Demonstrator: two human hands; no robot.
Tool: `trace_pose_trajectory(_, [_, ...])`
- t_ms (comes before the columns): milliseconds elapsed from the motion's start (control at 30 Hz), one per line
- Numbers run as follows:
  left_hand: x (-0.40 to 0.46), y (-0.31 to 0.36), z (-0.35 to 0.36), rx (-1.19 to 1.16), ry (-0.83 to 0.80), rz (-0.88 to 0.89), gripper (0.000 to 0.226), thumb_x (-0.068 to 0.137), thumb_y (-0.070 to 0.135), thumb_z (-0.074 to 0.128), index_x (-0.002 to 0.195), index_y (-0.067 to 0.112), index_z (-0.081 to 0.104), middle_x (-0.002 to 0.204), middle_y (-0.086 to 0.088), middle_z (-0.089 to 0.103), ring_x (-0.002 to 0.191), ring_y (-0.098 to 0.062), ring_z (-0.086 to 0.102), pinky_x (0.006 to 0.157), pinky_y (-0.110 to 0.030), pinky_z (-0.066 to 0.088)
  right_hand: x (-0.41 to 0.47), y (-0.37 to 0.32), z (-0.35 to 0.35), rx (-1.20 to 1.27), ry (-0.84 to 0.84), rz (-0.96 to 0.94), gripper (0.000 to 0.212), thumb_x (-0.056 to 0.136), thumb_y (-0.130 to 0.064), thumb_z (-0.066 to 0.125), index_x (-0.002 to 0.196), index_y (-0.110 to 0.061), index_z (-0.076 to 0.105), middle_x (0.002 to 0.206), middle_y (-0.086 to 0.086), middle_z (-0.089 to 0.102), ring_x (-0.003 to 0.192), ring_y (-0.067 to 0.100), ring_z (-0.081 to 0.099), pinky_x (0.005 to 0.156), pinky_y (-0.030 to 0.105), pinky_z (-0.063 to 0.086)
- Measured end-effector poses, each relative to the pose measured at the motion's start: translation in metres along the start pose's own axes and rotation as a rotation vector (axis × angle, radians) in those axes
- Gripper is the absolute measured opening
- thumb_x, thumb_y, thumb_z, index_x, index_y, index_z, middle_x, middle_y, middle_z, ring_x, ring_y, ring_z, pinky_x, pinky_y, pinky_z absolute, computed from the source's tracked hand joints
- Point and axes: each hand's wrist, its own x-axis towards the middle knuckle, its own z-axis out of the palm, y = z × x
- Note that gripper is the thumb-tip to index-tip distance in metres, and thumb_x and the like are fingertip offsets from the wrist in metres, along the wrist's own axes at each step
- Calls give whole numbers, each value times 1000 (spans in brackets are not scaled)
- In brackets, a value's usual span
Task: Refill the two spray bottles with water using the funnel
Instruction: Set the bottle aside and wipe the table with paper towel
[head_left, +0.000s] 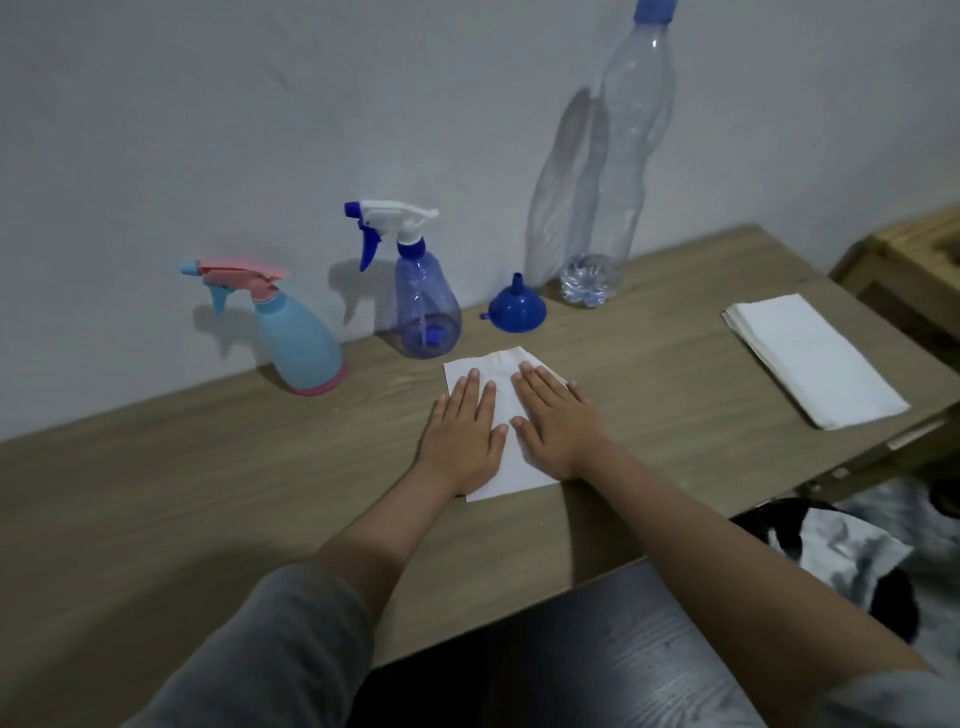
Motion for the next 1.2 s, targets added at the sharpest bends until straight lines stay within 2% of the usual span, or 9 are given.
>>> trace_pose_trajectory(233, [45, 50, 4, -12, 3, 47, 63, 100, 42, 21, 152, 14, -1, 160, -8, -10, 148, -23, -7, 117, -41, 0, -3, 63, -16, -5, 3, 27, 63, 98, -47, 16, 154, -21, 1, 162, -3, -4, 148, 11, -4, 118, 40, 1])
trace_pose_trajectory(433, [75, 97, 5, 6, -11, 89, 63, 100, 42, 21, 152, 13, 0, 160, -8, -9, 148, -22, -6, 117, -46, 2, -15, 117, -27, 11, 30, 56, 68, 92, -50, 8, 154, -22, 5, 162, -5, 0, 148, 9, -2, 118, 39, 3])
trace_pose_trajectory(700, [91, 154, 12, 10, -35, 141, 63, 100, 43, 20, 152, 14, 0, 160, -6, -9, 148, -21, -4, 116, -51, 3, -50, 166, -35, 14, 61, 128, 68, 91, -48, 8, 154, -23, 8, 162, -7, 1, 148, 6, -1, 117, 36, 2])
trace_pose_trajectory(933, [75, 176, 20, -1, -46, 176, 63, 99, 43, 19, 152, 15, 1, 161, -4, -8, 148, -19, -3, 115, -53, 4, -83, 172, -32, 0, 52, 191, 68, 92, -49, 7, 153, -20, 5, 161, -6, -3, 147, 6, -4, 118, 38, 0])
trace_pose_trajectory(1200, [21, 171, 25, -27, -51, 184, 62, 99, 43, 19, 152, 15, 1, 161, -2, -7, 148, -16, -3, 115, -53, 2, -114, 134, -20, -23, 49, 276, 69, 92, -49, 9, 153, -16, 3, 162, -1, -6, 148, 11, -7, 117, 42, -4])
